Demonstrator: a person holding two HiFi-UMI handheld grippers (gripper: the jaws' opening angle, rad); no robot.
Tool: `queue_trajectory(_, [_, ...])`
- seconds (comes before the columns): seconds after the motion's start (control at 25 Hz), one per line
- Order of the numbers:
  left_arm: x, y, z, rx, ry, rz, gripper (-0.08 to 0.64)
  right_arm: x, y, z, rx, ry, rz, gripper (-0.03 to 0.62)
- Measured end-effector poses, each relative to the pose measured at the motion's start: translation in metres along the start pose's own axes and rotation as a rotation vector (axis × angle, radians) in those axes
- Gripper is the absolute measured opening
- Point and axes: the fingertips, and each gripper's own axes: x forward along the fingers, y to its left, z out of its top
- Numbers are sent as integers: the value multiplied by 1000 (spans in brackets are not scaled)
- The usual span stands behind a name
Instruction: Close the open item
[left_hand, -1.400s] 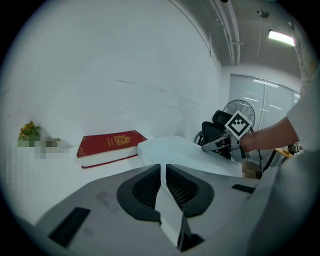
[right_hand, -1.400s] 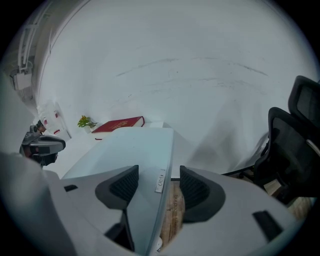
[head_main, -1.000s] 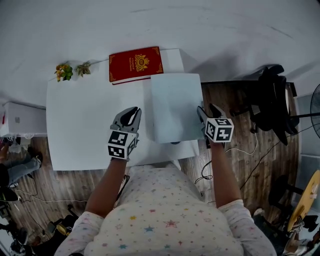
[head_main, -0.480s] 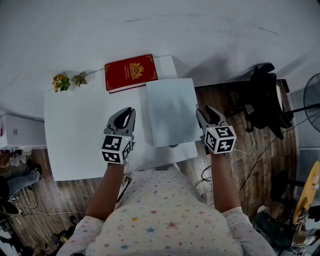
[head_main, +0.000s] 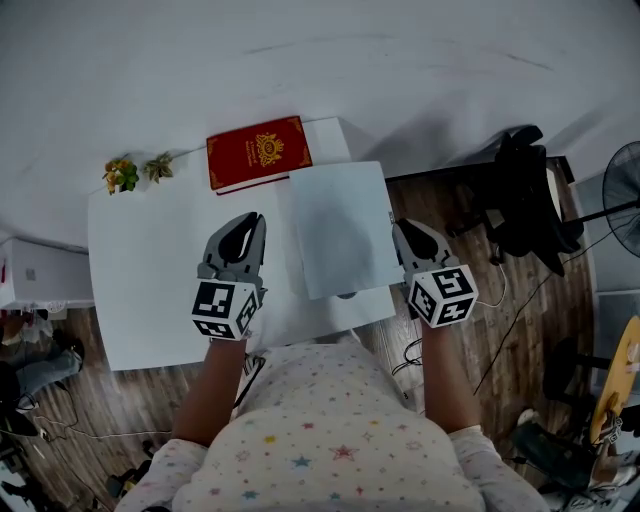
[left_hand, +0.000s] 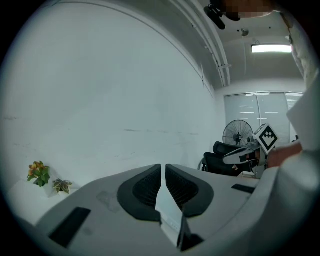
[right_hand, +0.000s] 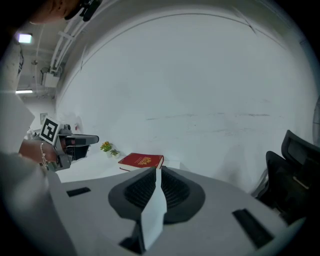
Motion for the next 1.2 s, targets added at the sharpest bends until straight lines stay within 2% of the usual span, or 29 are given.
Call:
queue_trajectory(0.24, [-6,-4,27,16,-54,-9,35,-18,4,39,-25,-113,-24,2])
queue_trajectory(0.4, [-10,-7,45,34,-89,-12,35,-32,4,63,-41,-178,-40,2])
queue_trajectory(0.56, [-12,-13,58,65,-97,-27,34,-45,4,79,-18,-229,-41,2])
queue_trajectory(0.72, [-14,-19,67,91,-113,-35,29,-54,3,85,-10,-255,-47,2])
queue_trajectory(1.2, [-19,-23,75,73,-143,-31,29,-64,4,104,-29,-303,-36,2])
